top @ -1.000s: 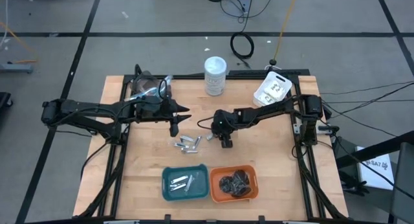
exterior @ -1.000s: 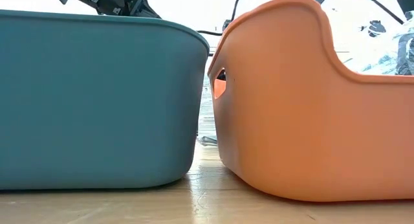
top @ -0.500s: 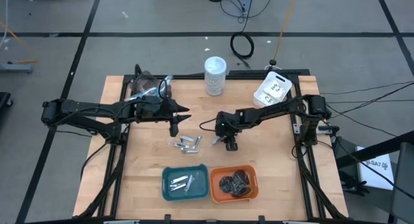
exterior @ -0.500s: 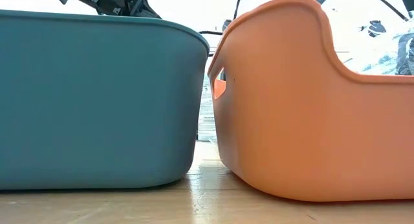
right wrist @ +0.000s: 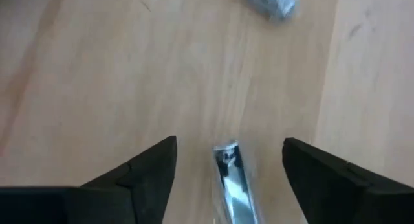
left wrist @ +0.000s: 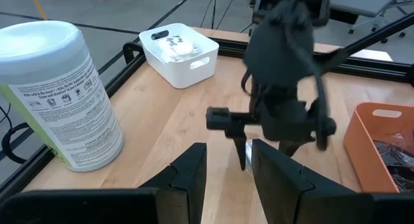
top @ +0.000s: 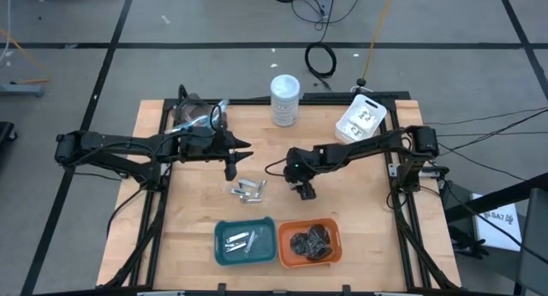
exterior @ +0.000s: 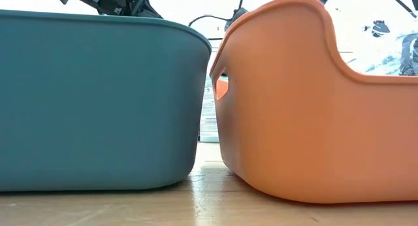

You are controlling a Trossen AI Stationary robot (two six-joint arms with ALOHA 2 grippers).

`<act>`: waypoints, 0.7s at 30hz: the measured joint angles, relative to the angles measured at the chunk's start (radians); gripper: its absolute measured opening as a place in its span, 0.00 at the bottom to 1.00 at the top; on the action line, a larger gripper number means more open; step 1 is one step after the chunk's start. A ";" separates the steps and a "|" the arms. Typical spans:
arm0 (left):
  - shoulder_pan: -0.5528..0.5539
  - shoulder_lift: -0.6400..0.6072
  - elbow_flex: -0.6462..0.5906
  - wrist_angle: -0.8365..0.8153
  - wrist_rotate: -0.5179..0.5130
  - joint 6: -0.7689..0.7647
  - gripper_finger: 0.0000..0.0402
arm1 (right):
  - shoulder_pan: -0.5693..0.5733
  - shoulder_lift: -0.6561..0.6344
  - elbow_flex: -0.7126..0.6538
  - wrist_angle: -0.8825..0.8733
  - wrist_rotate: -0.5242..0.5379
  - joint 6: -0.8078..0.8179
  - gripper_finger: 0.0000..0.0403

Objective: Pick & Place Travel size toiletries
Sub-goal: Put the silver nail cutter into the green bin

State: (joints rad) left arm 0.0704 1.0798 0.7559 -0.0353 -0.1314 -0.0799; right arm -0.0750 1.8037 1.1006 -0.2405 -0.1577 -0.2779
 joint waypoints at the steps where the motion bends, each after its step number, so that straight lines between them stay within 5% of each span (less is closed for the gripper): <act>1: 0.000 0.000 0.000 0.000 0.000 0.000 0.30 | 0.000 0.004 -0.004 -0.009 0.000 -0.001 0.68; 11: 0.000 0.000 0.000 0.001 0.000 0.000 0.30 | -0.026 -0.006 -0.127 0.032 0.025 -0.002 0.62; 21: 0.000 0.000 0.000 0.010 -0.001 -0.013 0.30 | -0.030 -0.005 -0.220 0.177 0.015 0.003 0.28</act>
State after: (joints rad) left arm 0.0708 1.0796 0.7559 -0.0249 -0.1322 -0.0926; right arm -0.1049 1.7988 0.8806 -0.0634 -0.1425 -0.2745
